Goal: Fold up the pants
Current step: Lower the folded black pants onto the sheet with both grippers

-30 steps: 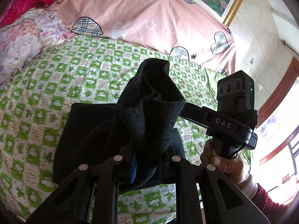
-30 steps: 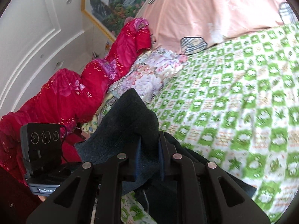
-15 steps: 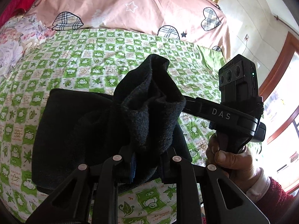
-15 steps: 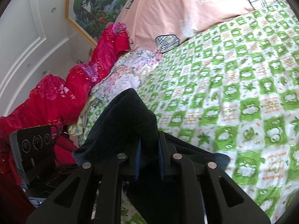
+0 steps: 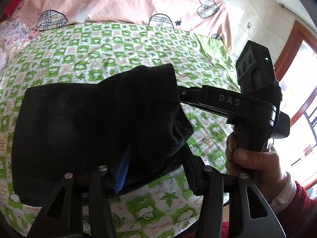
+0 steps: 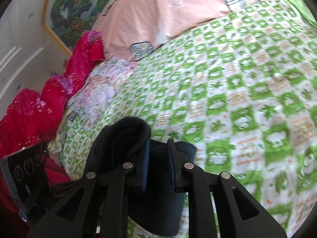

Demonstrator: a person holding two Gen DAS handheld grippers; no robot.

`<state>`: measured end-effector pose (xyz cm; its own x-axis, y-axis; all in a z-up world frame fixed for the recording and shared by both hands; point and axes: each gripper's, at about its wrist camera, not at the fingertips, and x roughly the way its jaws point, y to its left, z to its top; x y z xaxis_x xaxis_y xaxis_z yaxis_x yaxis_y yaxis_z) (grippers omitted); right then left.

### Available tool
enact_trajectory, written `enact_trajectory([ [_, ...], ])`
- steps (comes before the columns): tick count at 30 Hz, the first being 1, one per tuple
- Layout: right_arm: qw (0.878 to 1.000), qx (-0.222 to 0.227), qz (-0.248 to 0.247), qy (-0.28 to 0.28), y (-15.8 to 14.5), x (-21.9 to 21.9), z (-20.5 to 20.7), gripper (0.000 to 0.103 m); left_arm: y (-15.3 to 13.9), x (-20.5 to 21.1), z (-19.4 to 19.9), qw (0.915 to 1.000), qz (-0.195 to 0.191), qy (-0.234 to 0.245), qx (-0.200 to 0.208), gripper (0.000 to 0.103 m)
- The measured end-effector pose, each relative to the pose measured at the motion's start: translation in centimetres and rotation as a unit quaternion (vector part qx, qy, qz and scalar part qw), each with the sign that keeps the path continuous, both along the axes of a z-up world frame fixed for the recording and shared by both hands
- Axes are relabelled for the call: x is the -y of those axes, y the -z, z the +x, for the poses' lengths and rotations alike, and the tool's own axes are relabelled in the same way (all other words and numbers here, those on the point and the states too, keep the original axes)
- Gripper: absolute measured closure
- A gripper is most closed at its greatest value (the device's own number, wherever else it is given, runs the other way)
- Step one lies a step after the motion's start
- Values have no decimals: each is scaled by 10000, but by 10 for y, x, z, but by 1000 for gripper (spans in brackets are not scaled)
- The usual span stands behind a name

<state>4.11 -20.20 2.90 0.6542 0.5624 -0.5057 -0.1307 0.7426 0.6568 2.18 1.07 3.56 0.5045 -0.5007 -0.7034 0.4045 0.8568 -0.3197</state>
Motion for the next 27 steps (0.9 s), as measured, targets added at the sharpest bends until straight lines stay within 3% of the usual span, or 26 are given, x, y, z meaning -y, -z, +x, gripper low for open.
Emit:
enact_trajectory([
  [3,9997,-66,-40,236,-3,5,-6,79,0,3,-3,10000,18,72,41,49],
  [7,9982,-115,-278,522,-10,9,-14,56,-1,-3,-7,9997,-206,125,-63,45],
  [11,9969,-15,-321,722,-22,12,-23,51,-4,-9,-14,9990,-391,196,-100,44],
  [15,9946,282,-568,818,-42,3,-30,38,-11,-18,-24,9986,-500,194,-15,41],
  [21,9892,642,-1191,560,-64,-36,-32,25,-24,-47,-29,9975,-669,-204,96,36],
  [27,9834,728,-1622,352,-65,-66,-30,23,-23,-91,-21,9925,-798,-925,13,33],
])
